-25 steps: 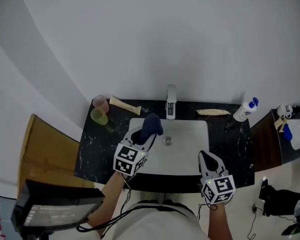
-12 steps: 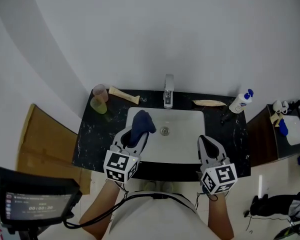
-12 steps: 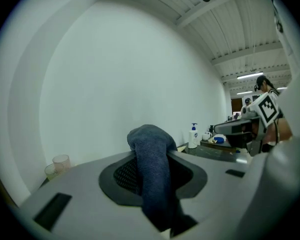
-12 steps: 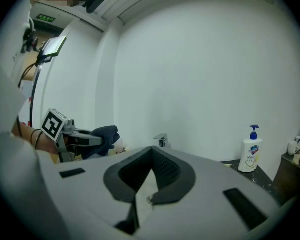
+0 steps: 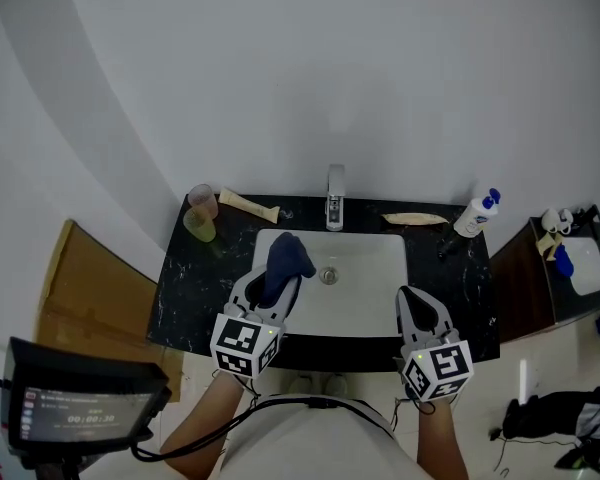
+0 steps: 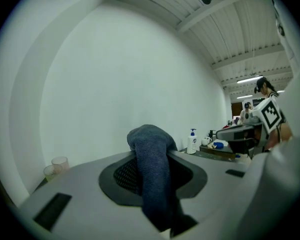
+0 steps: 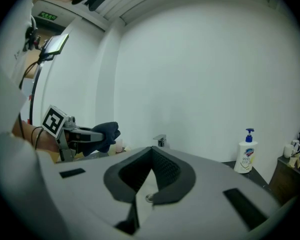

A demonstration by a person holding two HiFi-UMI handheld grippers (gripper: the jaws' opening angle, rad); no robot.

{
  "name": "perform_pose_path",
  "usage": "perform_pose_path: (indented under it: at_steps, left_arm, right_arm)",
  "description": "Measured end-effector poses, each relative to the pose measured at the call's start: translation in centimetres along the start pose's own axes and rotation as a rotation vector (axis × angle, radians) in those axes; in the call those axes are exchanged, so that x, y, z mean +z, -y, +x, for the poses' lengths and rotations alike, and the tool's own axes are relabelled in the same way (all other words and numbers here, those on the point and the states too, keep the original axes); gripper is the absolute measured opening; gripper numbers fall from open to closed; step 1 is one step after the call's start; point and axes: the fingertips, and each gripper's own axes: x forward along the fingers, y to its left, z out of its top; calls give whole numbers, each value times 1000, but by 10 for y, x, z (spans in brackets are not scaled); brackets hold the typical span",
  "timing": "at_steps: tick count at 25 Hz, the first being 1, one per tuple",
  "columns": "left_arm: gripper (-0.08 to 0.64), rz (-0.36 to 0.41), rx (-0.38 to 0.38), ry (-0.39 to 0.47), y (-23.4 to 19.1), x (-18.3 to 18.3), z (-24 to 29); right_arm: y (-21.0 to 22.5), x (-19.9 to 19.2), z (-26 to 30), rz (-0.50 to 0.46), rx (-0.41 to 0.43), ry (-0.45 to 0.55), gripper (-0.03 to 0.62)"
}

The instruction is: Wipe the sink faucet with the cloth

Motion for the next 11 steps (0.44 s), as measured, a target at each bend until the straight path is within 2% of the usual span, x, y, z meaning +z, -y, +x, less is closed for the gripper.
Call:
perform_pose_path:
  at_steps: [11]
  left_arm:
    - [117,-6,0,-18,2,-6,-3]
  right_arm:
    - [0,-3,-5,-1,-2,-13,2]
